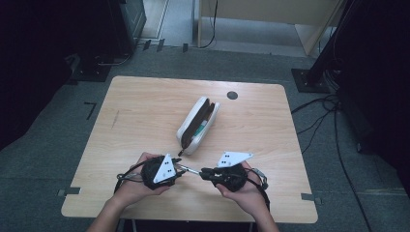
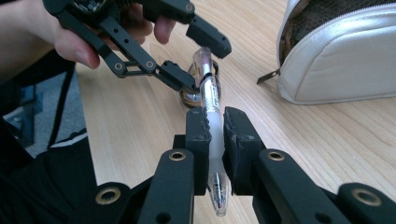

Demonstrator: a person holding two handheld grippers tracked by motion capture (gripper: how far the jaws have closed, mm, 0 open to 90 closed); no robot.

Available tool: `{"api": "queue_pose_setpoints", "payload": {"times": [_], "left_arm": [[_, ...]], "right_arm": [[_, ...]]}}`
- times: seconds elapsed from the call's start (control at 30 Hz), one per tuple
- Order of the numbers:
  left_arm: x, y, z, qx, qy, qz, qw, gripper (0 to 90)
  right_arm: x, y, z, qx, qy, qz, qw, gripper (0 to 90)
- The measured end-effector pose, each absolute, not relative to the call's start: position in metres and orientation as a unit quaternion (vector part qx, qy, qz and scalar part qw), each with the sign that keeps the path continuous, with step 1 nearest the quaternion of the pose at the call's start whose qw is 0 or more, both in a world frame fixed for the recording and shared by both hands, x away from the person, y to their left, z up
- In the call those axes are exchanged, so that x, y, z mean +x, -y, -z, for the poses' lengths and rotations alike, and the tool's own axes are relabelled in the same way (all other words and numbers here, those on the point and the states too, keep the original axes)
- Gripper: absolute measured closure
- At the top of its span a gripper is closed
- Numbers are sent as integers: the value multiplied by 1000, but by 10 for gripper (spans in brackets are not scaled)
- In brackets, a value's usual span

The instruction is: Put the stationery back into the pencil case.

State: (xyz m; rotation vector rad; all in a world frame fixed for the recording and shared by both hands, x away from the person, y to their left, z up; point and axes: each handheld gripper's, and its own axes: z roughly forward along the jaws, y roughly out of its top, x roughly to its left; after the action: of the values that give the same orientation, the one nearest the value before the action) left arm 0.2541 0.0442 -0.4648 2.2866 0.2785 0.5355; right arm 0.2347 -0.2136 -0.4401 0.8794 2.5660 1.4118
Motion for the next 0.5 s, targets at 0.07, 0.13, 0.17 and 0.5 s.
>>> {"api": "queue_pose_setpoints", "payload": {"times": [0.07, 0.13, 0.17, 0.5], "left_arm": [[252, -45, 467, 902, -92, -206, 369, 639], [251, -45, 468, 904, -86, -204, 366, 689], [250, -45, 468, 905, -80, -198, 368, 732], [249, -45, 471, 908, -91, -141, 383, 805]], "right_arm": [[236, 216, 439, 291, -833, -469, 36, 800], [238, 220, 439, 296, -829, -472, 40, 768], [238, 221, 439, 304, -824, -476, 50, 731], [242, 241, 436, 350, -761, -535, 109, 533]]}}
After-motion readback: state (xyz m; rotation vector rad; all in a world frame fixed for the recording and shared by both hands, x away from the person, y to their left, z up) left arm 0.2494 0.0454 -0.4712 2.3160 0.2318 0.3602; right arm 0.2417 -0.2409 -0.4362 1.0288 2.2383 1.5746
